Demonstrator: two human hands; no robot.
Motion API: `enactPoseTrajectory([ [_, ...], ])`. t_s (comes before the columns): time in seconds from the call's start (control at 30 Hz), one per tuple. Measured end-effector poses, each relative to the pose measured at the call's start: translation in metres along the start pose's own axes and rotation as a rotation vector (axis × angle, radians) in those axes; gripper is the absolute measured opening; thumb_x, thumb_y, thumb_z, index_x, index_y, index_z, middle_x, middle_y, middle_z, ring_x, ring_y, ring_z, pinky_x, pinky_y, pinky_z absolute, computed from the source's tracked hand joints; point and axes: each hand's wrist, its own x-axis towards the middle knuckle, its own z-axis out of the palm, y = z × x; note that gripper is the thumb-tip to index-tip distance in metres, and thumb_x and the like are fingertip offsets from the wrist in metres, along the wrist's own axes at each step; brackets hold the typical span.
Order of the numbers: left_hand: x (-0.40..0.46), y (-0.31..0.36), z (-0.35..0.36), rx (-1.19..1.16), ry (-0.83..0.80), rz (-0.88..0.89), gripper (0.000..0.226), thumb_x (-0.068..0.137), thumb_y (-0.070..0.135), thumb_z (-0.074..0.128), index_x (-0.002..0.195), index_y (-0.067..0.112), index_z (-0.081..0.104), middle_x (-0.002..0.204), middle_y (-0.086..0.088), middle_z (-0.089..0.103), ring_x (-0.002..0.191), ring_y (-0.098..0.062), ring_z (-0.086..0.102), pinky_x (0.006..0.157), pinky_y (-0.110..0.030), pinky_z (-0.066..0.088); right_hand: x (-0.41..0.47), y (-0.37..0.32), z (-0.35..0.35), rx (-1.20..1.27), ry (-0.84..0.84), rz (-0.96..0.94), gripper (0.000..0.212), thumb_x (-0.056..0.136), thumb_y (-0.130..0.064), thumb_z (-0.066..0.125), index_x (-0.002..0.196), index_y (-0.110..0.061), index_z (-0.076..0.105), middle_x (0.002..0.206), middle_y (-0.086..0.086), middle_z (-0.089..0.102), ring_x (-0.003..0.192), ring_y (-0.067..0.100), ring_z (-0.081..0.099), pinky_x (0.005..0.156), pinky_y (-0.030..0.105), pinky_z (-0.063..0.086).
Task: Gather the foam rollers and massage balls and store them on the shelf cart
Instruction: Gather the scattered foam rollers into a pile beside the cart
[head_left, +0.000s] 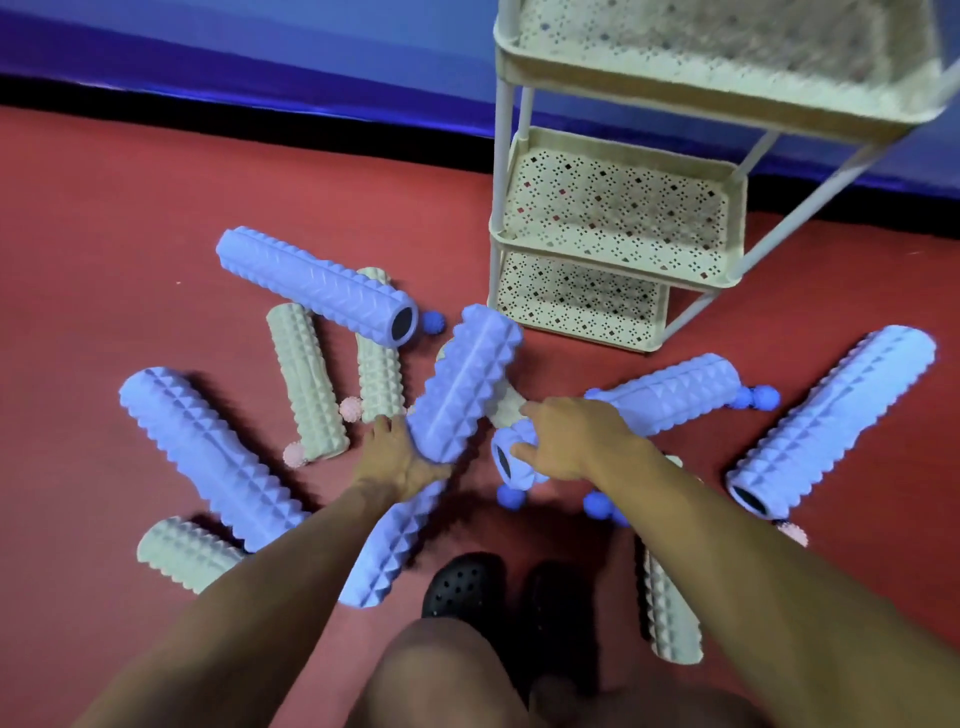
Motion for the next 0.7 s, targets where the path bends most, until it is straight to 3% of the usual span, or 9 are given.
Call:
enactPoseTrajectory([
  [0.1,-0.021,0.022,-0.042,-0.045,0.063,0.131,0.096,0.052,0.071,0.076,0.119,0.007,0.05,0.11,-0.006,0.043,0.099,-0.029,0.051,0.078,-0.036,0.042,-0.027,-0.004,-0.023,0.035,0.026,0.018,0.05,0.093,-0.056,0.054,0.131,-0.023,0.055,0.129,0.009,0.065,0.119,0.032,0.062,0.092,0.04,0.047],
  [0.17,-0.041,0.04,-0.071,-0.135,0.126,0.25,0.09,0.056,0.061,0.081,0.122,0.01,0.048,0.112,-0.003,0.041,0.099,-0.022,0.048,0.079,-0.032,0.038,-0.05,-0.009,-0.042,0.055,0.047,0.029,0.054,0.093,-0.057,0.053,0.134,-0.021,0.054,0.133,0.009,0.063,0.122,0.032,0.06,0.097,0.04,0.048],
  [0.23,-0.066,0.062,-0.102,-0.257,0.18,0.38,0.076,0.062,0.048,0.087,0.12,0.015,0.051,0.113,-0.001,0.05,0.097,-0.014,0.049,0.08,-0.029,0.041,-0.077,-0.013,-0.064,0.066,0.1,0.039,0.059,0.094,-0.056,0.054,0.141,-0.021,0.051,0.138,0.009,0.06,0.126,0.031,0.058,0.101,0.043,0.048],
  [0.33,-0.107,0.096,-0.141,-0.36,0.248,0.463,0.06,0.065,0.039,0.091,0.106,0.019,0.053,0.101,0.0,0.065,0.088,-0.017,0.06,0.072,-0.034,0.048,-0.119,-0.017,-0.095,0.072,0.214,0.058,0.066,0.093,-0.059,0.055,0.147,-0.023,0.043,0.142,0.009,0.058,0.129,0.031,0.056,0.103,0.044,0.048],
  [0.43,-0.144,0.128,-0.168,-0.483,0.262,0.535,0.054,0.068,0.032,0.093,0.096,0.032,0.047,0.098,0.012,0.06,0.082,-0.004,0.057,0.064,-0.013,0.042,-0.163,-0.019,-0.124,0.09,0.293,0.082,0.074,0.093,-0.061,0.055,0.155,-0.03,0.028,0.147,0.008,0.054,0.131,0.031,0.055,0.102,0.045,0.048],
  [0.5,-0.166,0.147,-0.181,-0.549,0.286,0.583,0.056,0.069,0.031,0.094,0.095,0.037,0.045,0.095,0.023,0.058,0.082,-0.003,0.059,0.065,-0.006,0.041,-0.191,-0.02,-0.138,0.101,0.345,0.086,0.079,0.095,-0.06,0.055,0.16,-0.034,0.018,0.155,0.007,0.047,0.136,0.031,0.051,0.102,0.042,0.045],
  [0.57,-0.184,0.161,-0.187,-0.636,0.293,0.607,0.063,0.066,0.037,0.094,0.109,0.036,0.047,0.103,0.025,0.06,0.096,-0.006,0.063,0.078,-0.017,0.047,-0.212,-0.018,-0.143,0.119,0.395,0.089,0.083,0.094,-0.062,0.055,0.16,-0.038,0.011,0.158,0.004,0.043,0.139,0.03,0.049,0.102,0.042,0.045],
  [0.7,-0.211,0.183,-0.189,-0.815,0.279,0.677,0.085,0.065,0.049,0.093,0.132,0.029,0.045,0.128,0.015,0.065,0.117,-0.007,0.064,0.099,-0.041,0.054,-0.238,-0.009,-0.146,0.212,0.473,0.091,0.092,0.09,-0.065,0.059,0.16,-0.043,0.005,0.15,0.001,0.052,0.13,0.03,0.056,0.09,0.04,0.047],
])
